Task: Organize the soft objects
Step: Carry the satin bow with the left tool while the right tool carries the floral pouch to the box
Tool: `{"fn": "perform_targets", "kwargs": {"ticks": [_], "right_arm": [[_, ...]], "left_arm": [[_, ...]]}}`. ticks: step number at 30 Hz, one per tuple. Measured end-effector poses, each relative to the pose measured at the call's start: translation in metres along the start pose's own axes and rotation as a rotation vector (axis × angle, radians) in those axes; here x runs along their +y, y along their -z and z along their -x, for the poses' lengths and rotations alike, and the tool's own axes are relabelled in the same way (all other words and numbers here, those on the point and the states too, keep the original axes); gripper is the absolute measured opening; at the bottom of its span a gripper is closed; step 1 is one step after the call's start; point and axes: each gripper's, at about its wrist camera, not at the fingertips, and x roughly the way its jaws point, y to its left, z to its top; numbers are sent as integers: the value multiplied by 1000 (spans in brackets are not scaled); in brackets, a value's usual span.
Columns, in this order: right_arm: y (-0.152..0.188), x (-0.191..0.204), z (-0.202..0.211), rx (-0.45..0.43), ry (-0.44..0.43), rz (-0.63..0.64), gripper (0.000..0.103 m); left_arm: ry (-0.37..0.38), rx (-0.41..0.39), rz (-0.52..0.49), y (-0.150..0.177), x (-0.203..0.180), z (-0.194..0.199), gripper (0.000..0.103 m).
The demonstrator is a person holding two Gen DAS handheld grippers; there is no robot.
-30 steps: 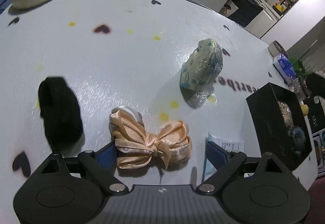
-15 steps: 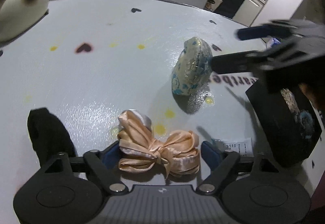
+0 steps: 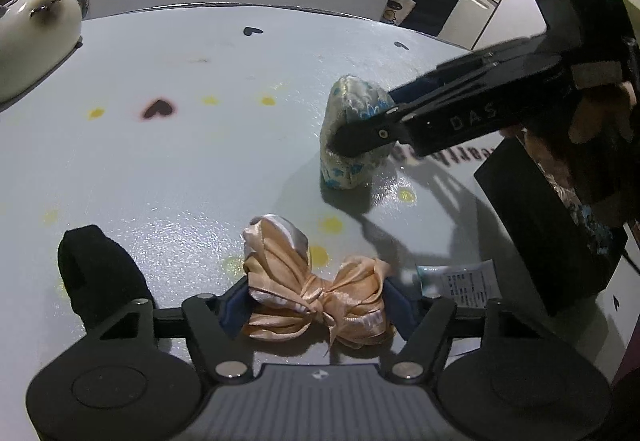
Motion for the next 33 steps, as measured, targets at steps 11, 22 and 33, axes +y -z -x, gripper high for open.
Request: {"fn": "perform_targets", "kwargs": {"ticks": [11, 22, 33], "right_arm": [[15, 21, 34, -46, 89, -138, 40], [51, 34, 83, -106, 148, -323, 40], [79, 51, 108, -115, 214, -388, 40]], "left_arm": [[-4, -18, 41, 2, 6, 9, 51], [8, 1, 11, 10, -4, 7, 95], [-132, -33, -213, 21, -32, -8, 75]]}}
